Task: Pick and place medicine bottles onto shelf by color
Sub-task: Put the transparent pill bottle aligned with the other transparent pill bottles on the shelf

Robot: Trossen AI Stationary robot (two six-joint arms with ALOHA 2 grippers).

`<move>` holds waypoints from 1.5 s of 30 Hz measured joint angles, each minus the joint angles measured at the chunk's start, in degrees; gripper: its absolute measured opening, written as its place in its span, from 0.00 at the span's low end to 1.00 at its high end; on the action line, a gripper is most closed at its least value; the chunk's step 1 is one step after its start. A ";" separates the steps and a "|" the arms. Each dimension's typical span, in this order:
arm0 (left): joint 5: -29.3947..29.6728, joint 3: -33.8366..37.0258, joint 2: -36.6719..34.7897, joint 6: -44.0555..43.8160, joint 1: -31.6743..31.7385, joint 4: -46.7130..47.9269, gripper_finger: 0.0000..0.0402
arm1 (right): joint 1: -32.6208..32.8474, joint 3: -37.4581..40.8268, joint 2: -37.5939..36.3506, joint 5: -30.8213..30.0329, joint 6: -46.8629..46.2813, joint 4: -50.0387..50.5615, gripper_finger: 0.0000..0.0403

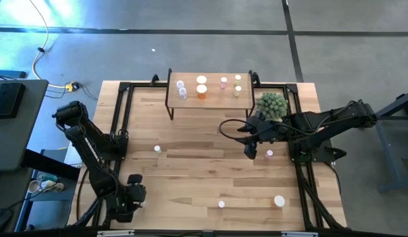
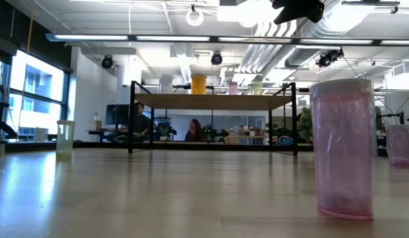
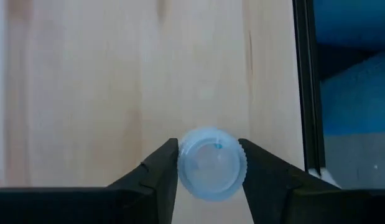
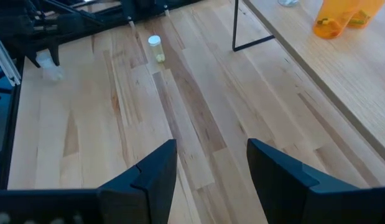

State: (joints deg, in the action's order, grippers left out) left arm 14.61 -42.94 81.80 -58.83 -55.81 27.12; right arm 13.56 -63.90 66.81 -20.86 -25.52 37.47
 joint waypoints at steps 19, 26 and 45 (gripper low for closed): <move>-6.59 -0.72 -19.42 37.40 42.91 2.63 0.35 | -0.02 0.00 -0.02 -0.61 2.44 -1.74 0.46; -6.62 -9.29 -19.87 49.35 58.63 9.76 0.35 | -0.02 0.00 -0.02 -0.61 2.55 -1.70 0.46; -5.25 -30.48 -4.68 60.72 91.70 21.38 0.35 | -0.02 0.00 -0.02 -0.63 3.50 -0.65 0.46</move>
State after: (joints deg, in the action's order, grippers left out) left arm 9.37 -73.42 77.12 1.89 35.89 48.50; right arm 13.54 -63.90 66.78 -21.50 -22.02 36.82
